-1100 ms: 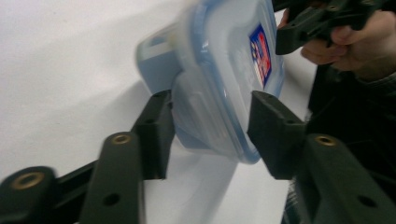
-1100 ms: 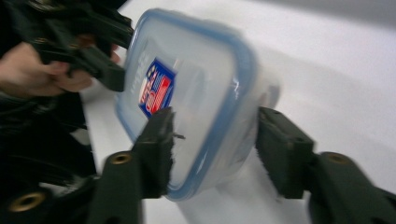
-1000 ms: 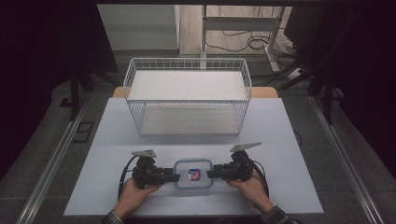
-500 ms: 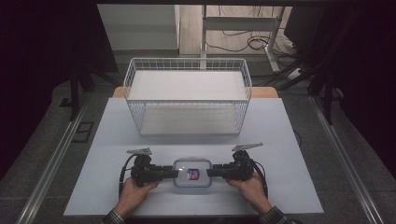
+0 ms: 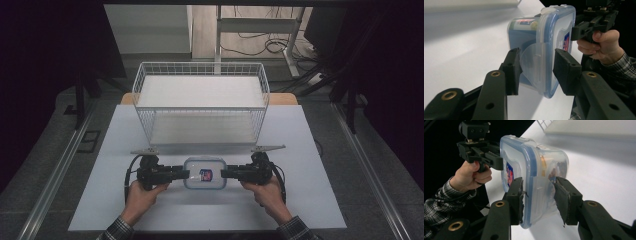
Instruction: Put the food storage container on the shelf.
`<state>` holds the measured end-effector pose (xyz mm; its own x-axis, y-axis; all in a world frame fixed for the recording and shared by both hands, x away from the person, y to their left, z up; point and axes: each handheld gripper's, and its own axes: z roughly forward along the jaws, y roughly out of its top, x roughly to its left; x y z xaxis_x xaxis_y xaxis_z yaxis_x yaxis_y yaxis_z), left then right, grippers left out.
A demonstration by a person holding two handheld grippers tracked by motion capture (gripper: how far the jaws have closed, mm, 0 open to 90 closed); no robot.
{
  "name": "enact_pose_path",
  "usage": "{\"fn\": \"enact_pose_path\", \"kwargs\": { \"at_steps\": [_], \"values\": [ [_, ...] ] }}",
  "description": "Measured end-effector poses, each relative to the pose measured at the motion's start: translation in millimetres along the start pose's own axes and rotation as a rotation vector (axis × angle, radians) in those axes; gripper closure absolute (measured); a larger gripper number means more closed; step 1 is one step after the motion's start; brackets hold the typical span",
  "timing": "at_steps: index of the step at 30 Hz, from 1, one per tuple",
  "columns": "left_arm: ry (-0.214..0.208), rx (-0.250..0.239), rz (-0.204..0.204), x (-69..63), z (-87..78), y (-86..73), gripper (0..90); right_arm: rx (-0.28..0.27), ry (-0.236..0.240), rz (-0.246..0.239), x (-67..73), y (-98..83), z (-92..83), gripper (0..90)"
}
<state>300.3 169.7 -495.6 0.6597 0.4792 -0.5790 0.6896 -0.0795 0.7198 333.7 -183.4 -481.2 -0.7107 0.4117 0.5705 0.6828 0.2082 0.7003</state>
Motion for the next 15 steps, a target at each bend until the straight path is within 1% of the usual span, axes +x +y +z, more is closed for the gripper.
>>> {"fn": "enact_pose_path", "kwargs": {
  "at_steps": [1, 2, 3, 5, 6, 7, 9, 10, 11, 13, 14, 15],
  "values": [
    [0.006, -0.006, 0.005, -1.7, -1.2, 3.3, 57.5, -0.006, 0.000, -0.004, 0.6, 3.0, -0.8, 59.2],
    [0.009, -0.012, 0.008, -3.2, -2.6, 6.7, 57.4, -0.016, 0.004, -0.015, 2.2, 10.1, -2.9, 59.2],
    [0.014, -0.020, 0.012, -4.9, -4.3, 10.4, 57.4, -0.016, 0.004, -0.015, 2.2, 10.1, -2.9, 59.2],
    [0.023, -0.030, 0.024, -7.8, -8.3, 18.8, 57.4, -0.029, 0.004, -0.029, 5.0, 19.7, -4.7, 59.1],
    [0.031, -0.040, 0.034, -10.6, -12.4, 28.2, 57.3, -0.037, 0.006, -0.035, 7.2, 28.0, -5.7, 59.1],
    [0.031, -0.040, 0.034, -10.6, -12.4, 28.2, 57.3, -0.037, 0.006, -0.035, 7.2, 28.0, -5.7, 59.1],
    [0.039, -0.048, 0.042, -13.2, -16.3, 37.9, 57.2, -0.044, 0.009, -0.046, 9.5, 37.9, -7.1, 59.2],
    [0.040, -0.052, 0.045, -14.3, -18.0, 42.9, 57.1, -0.050, 0.012, -0.054, 11.9, 48.0, -8.9, 59.2],
    [0.043, -0.051, 0.051, -15.6, -20.1, 48.0, 57.1, -0.050, 0.012, -0.054, 11.9, 48.0, -8.9, 59.2],
    [0.051, -0.055, 0.056, -17.9, -23.8, 58.0, 57.0, -0.055, 0.014, -0.058, 14.2, 57.7, -10.6, 59.2],
    [0.060, -0.062, 0.059, -19.8, -27.6, 67.9, 56.9, -0.063, 0.019, -0.061, 15.7, 67.2, -11.4, 59.2],
    [0.060, -0.062, 0.059, -19.8, -27.6, 67.9, 56.9, -0.063, 0.019, -0.061, 15.7, 67.2, -11.4, 59.2]
  ]
}}
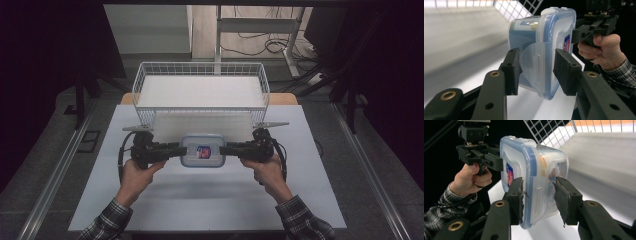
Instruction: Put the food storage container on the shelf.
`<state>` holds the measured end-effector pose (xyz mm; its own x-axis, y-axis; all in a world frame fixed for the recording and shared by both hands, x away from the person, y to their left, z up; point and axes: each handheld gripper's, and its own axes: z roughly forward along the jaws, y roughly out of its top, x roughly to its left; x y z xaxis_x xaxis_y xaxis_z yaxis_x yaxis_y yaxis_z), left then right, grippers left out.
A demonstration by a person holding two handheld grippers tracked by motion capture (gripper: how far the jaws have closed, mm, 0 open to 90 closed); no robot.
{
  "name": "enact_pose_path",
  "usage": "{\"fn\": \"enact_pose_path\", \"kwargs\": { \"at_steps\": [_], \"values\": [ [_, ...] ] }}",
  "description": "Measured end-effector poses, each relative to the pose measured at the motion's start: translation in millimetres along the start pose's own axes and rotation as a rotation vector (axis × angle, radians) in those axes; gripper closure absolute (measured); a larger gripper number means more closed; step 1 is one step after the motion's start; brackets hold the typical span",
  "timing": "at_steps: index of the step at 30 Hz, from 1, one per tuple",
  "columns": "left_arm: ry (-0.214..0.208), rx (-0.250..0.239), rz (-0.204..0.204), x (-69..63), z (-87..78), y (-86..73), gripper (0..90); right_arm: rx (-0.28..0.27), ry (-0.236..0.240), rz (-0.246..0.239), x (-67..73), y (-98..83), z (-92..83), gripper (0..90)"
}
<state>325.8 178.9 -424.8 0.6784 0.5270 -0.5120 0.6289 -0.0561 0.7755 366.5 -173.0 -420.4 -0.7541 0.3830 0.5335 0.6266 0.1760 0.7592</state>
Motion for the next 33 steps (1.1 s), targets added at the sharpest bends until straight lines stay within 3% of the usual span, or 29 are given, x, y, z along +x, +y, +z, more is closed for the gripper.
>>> {"fn": "enact_pose_path", "kwargs": {
  "at_steps": [13, 16, 18, 22, 27, 33],
  "values": [
    [0.013, -0.058, -0.002, 4.2, -12.6, 62.5, 56.8, -0.042, -0.024, -0.028, 4.7, 76.2, -2.2, 58.6],
    [0.009, -0.062, 0.000, 6.8, -15.3, 80.2, 56.8, -0.050, -0.030, -0.032, 5.5, 86.7, -2.7, 58.6],
    [0.009, -0.067, 0.000, 9.5, -16.1, 96.3, 56.8, -0.065, -0.038, -0.041, 5.2, 102.9, -3.6, 58.4],
    [0.011, -0.079, 0.010, 16.0, -13.7, 113.7, 56.7, -0.077, -0.048, -0.046, 1.3, 117.8, -3.9, 58.2],
    [-0.008, -0.104, 0.008, 34.4, -1.7, 129.9, 56.7, -0.095, -0.076, -0.059, -12.5, 139.9, -3.5, 58.1],
    [-0.012, -0.122, -0.018, 50.2, 7.0, 135.4, 56.6, -0.103, -0.098, -0.048, -25.6, 149.0, 2.1, 57.9]
  ]
}}
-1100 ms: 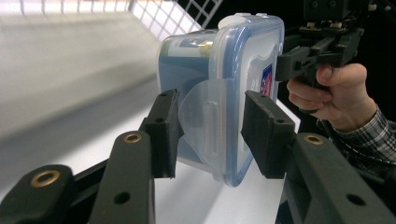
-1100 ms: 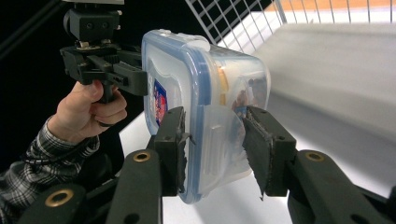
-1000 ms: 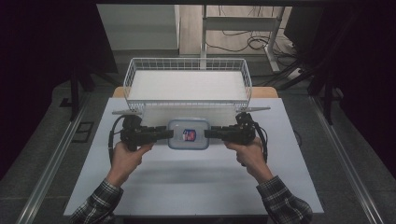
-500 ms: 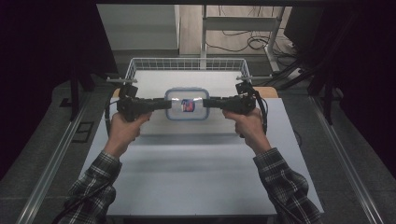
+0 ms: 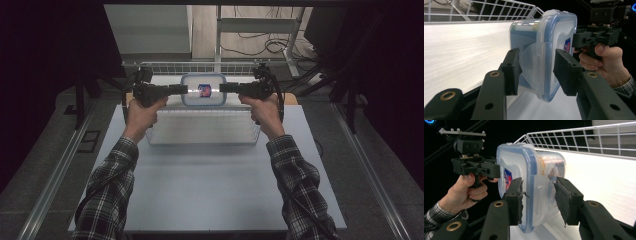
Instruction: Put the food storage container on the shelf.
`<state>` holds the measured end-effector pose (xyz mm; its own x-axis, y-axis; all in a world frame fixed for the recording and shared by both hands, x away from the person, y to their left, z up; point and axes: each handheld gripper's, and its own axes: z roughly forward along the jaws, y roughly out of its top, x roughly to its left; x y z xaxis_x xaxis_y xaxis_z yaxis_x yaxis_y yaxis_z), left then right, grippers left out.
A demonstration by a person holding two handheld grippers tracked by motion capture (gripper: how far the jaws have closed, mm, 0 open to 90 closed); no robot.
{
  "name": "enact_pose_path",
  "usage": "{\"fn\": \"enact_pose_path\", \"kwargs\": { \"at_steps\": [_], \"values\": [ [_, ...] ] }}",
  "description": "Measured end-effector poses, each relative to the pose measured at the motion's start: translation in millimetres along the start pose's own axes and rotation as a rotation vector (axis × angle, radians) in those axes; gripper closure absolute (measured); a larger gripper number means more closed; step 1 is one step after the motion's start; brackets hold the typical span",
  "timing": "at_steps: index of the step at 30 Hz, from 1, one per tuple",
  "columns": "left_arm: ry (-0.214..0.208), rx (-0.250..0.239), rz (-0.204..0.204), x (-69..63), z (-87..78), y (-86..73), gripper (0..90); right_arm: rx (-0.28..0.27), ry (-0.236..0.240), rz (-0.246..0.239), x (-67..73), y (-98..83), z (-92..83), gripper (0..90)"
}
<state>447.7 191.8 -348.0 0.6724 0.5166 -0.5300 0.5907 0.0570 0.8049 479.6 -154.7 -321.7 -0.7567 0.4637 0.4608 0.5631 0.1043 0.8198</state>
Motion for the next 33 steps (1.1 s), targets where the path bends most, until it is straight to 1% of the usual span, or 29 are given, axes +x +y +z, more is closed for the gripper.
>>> {"fn": "enact_pose_path", "kwargs": {
  "at_steps": [2, 5, 8, 10, 11, 12, 13, 14, 15, 16, 18, 19, 21, 23, 26, 27, 29, 33],
  "values": [
    [0.005, 0.000, -0.007, 3.7, 2.5, 0.5, 56.5, -0.001, 0.003, 0.024, -5.5, 1.5, 2.9, 57.8],
    [0.005, -0.013, -0.025, 7.2, 4.9, -0.4, 56.4, 0.000, 0.004, 0.041, -11.3, 1.7, 5.8, 57.7],
    [0.024, -0.022, -0.005, 6.4, 5.2, 0.2, 55.6, -0.001, 0.008, 0.053, -14.5, 0.8, 7.4, 57.2],
    [0.057, -0.032, 0.018, 4.1, 6.1, 0.2, 54.8, -0.003, 0.002, 0.053, -15.2, 0.6, 8.0, 56.7],
    [0.074, -0.030, 0.021, 3.6, 7.2, 0.3, 54.6, 0.000, -0.005, 0.045, -14.9, 1.0, 8.4, 56.6],
    [0.069, -0.025, 0.024, 4.2, 7.9, 0.5, 58.0, 0.000, -0.020, 0.036, -14.3, 1.8, 8.8, 56.5],
    [0.092, -0.014, 0.031, 3.4, 10.1, 0.6, 59.9, -0.002, -0.028, 0.028, -13.8, 2.5, 9.3, 56.5],
    [0.108, -0.005, 0.035, 2.8, 12.2, 0.5, 59.3, 0.010, -0.050, 0.021, -11.9, 3.5, 10.2, 54.8],
    [0.104, -0.006, 0.029, 4.0, 13.2, 0.5, 58.8, 0.015, -0.075, 0.013, -11.1, 4.1, 11.2, 53.9],
    [0.098, -0.008, 0.016, 4.9, 13.5, 0.4, 58.8, 0.017, -0.086, 0.013, -11.4, 4.9, 11.1, 53.9],
    [0.089, -0.012, 0.009, 5.9, 14.4, -0.4, 59.0, 0.016, -0.093, 0.020, -11.9, 6.5, 10.8, 54.3],
    [0.085, -0.015, 0.003, 6.1, 14.8, -0.9, 58.6, 0.012, -0.112, 0.017, -11.4, 7.3, 10.6, 54.4],
    [0.086, -0.017, 0.007, 6.2, 15.0, -1.5, 57.7, 0.008, -0.154, 0.001, -8.9, 9.4, 11.1, 54.9],
    [0.107, -0.026, 0.016, 4.8, 15.0, -1.6, 56.3, 0.007, -0.189, -0.010, -6.2, 10.7, 12.1, 54.2],
    [0.164, -0.049, 0.038, -1.9, 14.8, -1.1, 56.9, 0.003, -0.254, -0.039, -2.3, 11.4, 14.7, 53.1],
    [0.182, -0.051, 0.050, -4.4, 15.4, -0.6, 57.2, 0.001, -0.272, -0.042, -1.6, 11.4, 15.6, 52.4],
    [0.197, -0.053, 0.061, -7.6, 16.8, 0.3, 58.3, -0.007, -0.307, -0.048, -0.9, 11.9, 17.5, 52.3],
    [0.217, -0.056, 0.065, -9.4, 17.2, 0.9, 57.8, -0.015, -0.349, -0.065, 0.3, 13.1, 22.5, 54.2]
  ]
}}
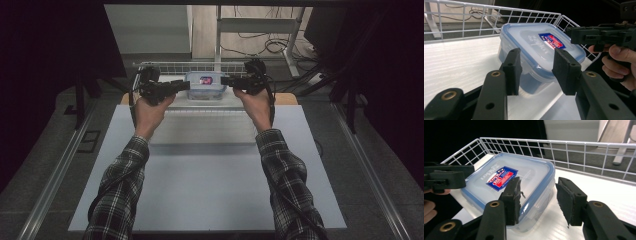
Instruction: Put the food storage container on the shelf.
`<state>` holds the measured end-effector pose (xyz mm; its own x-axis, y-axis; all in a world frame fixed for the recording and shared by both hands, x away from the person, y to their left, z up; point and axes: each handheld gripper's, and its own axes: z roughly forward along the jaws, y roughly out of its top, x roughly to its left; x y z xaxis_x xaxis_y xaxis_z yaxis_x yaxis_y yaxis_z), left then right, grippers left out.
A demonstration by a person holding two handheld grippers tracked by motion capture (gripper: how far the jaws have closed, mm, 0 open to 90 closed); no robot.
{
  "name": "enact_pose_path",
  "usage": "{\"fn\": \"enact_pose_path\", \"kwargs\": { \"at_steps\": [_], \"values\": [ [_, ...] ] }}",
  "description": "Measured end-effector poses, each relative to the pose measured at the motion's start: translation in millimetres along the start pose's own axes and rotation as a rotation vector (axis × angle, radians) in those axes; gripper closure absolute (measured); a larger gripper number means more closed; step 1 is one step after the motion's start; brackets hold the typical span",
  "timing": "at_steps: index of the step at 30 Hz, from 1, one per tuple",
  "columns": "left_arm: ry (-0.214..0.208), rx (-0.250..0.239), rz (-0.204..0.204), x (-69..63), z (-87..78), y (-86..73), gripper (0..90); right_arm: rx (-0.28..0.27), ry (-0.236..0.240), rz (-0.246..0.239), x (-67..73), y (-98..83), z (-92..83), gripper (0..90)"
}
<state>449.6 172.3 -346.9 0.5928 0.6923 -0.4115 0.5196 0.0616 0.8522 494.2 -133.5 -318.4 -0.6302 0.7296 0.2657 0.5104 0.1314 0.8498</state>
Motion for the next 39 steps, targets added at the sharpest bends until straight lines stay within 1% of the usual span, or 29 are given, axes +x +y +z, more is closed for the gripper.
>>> {"fn": "enact_pose_path", "kwargs": {
  "at_steps": [2, 3, 4, 5, 7, 9, 12, 13, 14, 15, 17, 20, 22, 24, 29, 32, 34, 37, 39],
  "values": [
    [0.008, -0.003, 0.009, -1.1, 0.2, -0.1, 57.7, -0.003, -0.006, -0.006, 1.4, 0.9, 1.2, 55.5],
    [0.023, -0.005, 0.015, -2.3, 0.0, 0.0, 57.1, -0.003, -0.009, -0.011, 2.0, 1.2, 1.5, 55.6],
    [0.044, -0.006, 0.026, -3.7, 0.1, 0.1, 53.6, -0.003, -0.013, -0.018, 2.7, 1.4, 1.4, 55.6],
    [0.044, -0.009, 0.033, -4.2, -0.1, -0.2, 51.8, -0.003, -0.010, -0.029, 3.4, 1.4, 0.8, 55.2],
    [0.029, -0.015, 0.033, -4.6, -1.1, -1.3, 49.0, -0.006, 0.007, -0.041, 4.4, 1.1, -1.2, 52.6],
    [0.027, -0.019, 0.034, -5.5, -2.0, -2.5, 44.7, -0.017, 0.034, -0.051, 4.9, 0.5, -4.9, 46.8],
    [0.018, -0.019, 0.036, -6.7, -4.0, -4.8, 36.9, -0.025, 0.075, -0.049, 6.1, -1.9, -8.7, 34.0],
    [0.014, -0.020, 0.044, -7.4, -5.2, -5.9, 34.3, -0.030, 0.077, -0.055, 7.2, -3.6, -9.7, 29.7],
    [0.012, -0.021, 0.049, -8.2, -6.4, -7.1, 31.6, -0.035, 0.080, -0.072, 8.3, -6.1, -10.4, 25.1],
    [0.010, -0.023, 0.051, -9.0, -7.1, -8.2, 29.3, -0.031, 0.079, -0.078, 9.8, -8.5, -10.8, 20.8],
    [0.008, -0.014, 0.060, -10.9, -8.3, -11.7, 23.5, -0.024, 0.064, -0.098, 11.7, -13.6, -11.0, 14.2],
    [0.013, -0.006, 0.079, -13.9, -9.4, -18.3, 17.9, 0.002, 0.047, -0.127, 12.4, -20.5, -10.3, 9.1],
    [0.008, -0.001, 0.081, -15.9, -9.5, -22.2, 15.4, 0.006, 0.044, -0.134, 13.0, -24.1, -11.1, 8.0],
    [0.012, 0.008, 0.093, -18.7, -9.0, -25.6, 12.5, 0.012, 0.051, -0.139, 14.3, -28.4, -11.8, 6.2],
    [0.023, 0.031, 0.151, -26.7, -10.9, -33.3, 8.0, 0.031, 0.042, -0.172, 19.7, -38.0, -12.8, 3.0],
    [0.033, 0.042, 0.180, -30.5, -14.2, -38.0, 7.0, 0.033, 0.043, -0.179, 21.8, -42.0, -14.9, 2.6],
    [0.032, 0.045, 0.186, -31.4, -17.2, -41.1, 6.6, 0.030, 0.048, -0.179, 23.2, -44.4, -16.8, 2.5],
    [0.019, 0.036, 0.179, -32.9, -22.0, -46.3, 5.7, 0.018, 0.043, -0.186, 25.6, -48.6, -20.1, 2.3],
    [0.011, 0.036, 0.184, -34.9, -24.5, -49.5, 5.4, 0.008, 0.044, -0.190, 26.7, -51.7, -22.1, 2.3]
  ]
}}
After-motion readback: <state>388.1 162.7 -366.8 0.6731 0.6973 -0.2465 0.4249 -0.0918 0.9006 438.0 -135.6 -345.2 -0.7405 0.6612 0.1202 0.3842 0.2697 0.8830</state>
